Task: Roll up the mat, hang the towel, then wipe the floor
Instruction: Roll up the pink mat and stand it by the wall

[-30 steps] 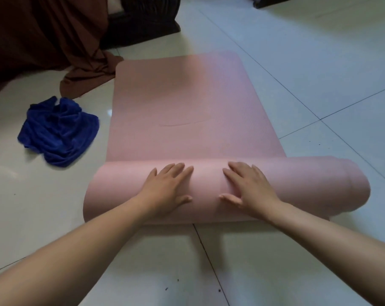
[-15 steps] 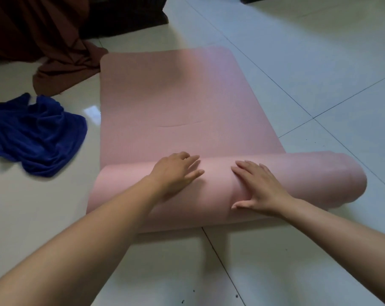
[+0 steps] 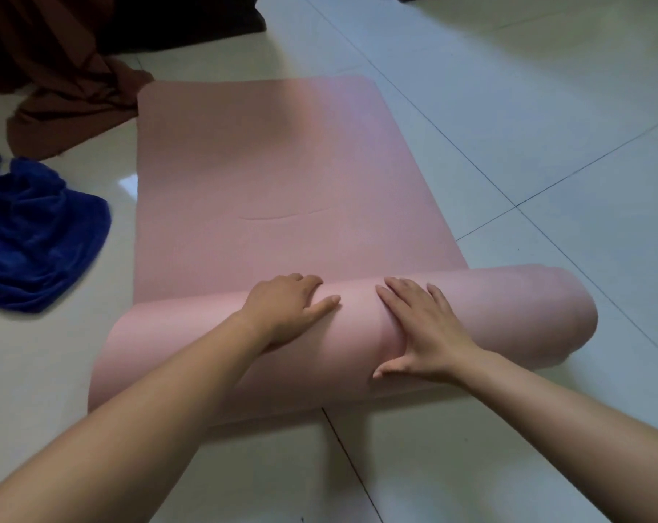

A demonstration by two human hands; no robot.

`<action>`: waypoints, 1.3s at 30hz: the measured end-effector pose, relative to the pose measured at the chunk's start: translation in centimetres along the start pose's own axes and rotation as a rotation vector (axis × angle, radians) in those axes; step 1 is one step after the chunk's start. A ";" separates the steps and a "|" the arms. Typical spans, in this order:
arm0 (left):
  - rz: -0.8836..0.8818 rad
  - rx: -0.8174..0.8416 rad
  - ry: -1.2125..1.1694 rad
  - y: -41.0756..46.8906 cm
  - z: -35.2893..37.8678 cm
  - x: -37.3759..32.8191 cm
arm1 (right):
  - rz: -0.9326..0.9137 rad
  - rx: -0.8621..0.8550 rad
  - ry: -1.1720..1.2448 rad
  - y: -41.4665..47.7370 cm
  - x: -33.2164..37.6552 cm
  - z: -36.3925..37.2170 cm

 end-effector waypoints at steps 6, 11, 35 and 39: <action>-0.053 -0.093 -0.022 -3.3 -1.7 1.7 | -0.109 -0.161 -0.031 1.0 2.1 -1.3; -0.076 -0.122 0.014 -3.8 -2.4 2.4 | -0.138 -0.148 -0.060 2.6 2.4 -1.8; -0.375 -0.089 0.090 -0.7 -5.6 0.0 | -0.327 0.028 -0.141 5.4 1.4 -3.6; -0.383 -0.017 0.100 -0.5 -5.3 -0.7 | -0.342 0.047 -0.118 6.2 1.3 -3.3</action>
Point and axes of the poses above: each hand's wrist, its own y-axis towards the middle knuckle, its own z-axis out of the palm, x = y × z, the point moved 10 cm from there along y, towards the middle knuckle, and after that the axes turned 11 degrees about -y, right-handed, at the moved point
